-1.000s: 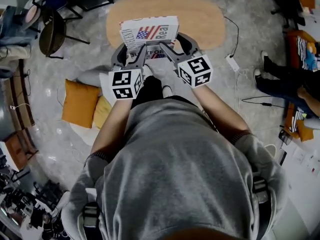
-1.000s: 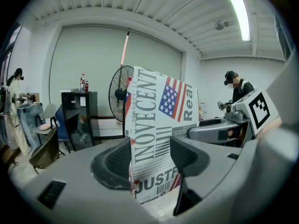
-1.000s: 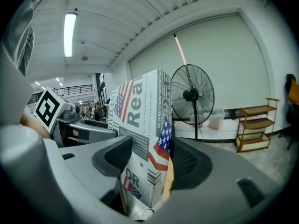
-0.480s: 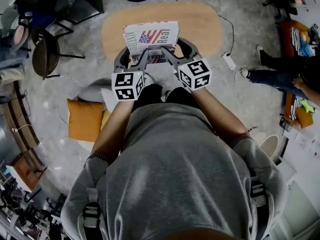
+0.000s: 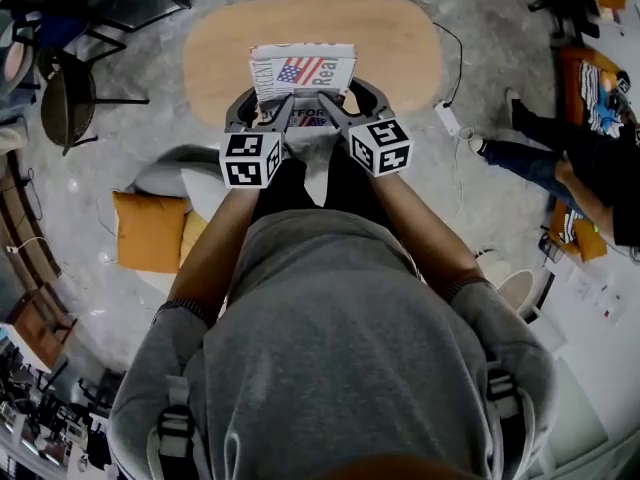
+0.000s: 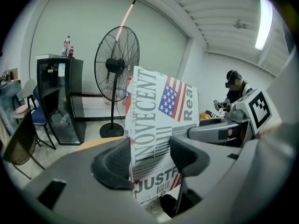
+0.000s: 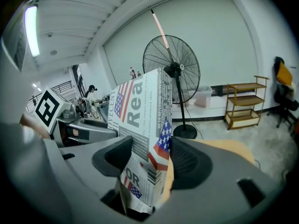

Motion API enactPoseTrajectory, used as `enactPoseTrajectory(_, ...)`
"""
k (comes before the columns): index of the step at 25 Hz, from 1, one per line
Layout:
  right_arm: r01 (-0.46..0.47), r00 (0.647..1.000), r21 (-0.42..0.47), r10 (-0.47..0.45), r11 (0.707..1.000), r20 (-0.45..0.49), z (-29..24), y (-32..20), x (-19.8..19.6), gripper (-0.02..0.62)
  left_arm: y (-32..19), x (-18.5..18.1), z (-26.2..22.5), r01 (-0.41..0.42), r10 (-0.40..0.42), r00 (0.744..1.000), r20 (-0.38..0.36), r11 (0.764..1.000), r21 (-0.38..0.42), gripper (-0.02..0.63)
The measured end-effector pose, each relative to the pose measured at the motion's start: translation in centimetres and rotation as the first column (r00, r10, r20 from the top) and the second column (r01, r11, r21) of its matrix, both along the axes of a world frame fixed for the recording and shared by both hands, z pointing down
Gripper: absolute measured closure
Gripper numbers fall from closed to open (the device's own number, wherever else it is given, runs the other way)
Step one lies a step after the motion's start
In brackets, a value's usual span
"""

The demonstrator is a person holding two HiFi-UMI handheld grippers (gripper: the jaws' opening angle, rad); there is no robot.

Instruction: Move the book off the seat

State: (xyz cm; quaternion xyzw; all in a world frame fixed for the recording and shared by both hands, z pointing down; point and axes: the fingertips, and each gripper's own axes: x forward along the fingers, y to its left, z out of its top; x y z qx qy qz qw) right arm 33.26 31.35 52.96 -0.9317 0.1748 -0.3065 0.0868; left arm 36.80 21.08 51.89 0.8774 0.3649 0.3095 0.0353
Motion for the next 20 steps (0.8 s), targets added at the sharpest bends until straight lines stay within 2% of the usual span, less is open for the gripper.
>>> enactPoseTrajectory(10, 0.049, 0.983, 0.077, -0.061, 0.996, 0.173, 10.5, 7.5, 1.8, 0.327, 7.4, 1.3, 9.9, 0.048, -0.061, 0.985, 0.162, 0.996, 0.080, 0.325)
enactPoseTrajectory(16, 0.065, 0.955, 0.114, -0.095, 0.991, 0.280, 18.2, 8.5, 1.9, 0.327, 8.4, 1.2, 17.5, 0.070, -0.097, 0.962, 0.256, 0.991, 0.116, 0.325)
enactPoseTrajectory(20, 0.038, 0.935, 0.117, -0.076, 0.992, 0.346, 22.9, 9.0, 1.6, 0.327, 8.8, 0.9, 22.9, 0.054, -0.089, 0.945, 0.315, 0.991, 0.119, 0.325)
